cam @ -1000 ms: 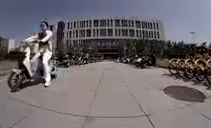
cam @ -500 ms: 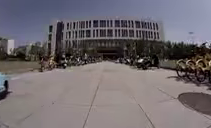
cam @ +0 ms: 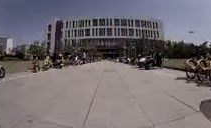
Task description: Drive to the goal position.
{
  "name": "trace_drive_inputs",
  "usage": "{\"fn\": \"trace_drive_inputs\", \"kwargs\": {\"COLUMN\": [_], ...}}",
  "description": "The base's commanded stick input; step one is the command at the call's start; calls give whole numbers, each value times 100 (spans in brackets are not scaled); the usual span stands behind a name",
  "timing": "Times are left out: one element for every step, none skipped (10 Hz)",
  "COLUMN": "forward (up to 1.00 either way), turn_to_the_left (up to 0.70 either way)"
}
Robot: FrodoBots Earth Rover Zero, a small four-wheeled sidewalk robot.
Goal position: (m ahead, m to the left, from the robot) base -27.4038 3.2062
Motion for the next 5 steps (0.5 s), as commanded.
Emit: {"fn": "trace_drive_inputs", "kwargs": {"forward": [100,100,41,0,0], "turn_to_the_left": [0,0,0,0,0]}}
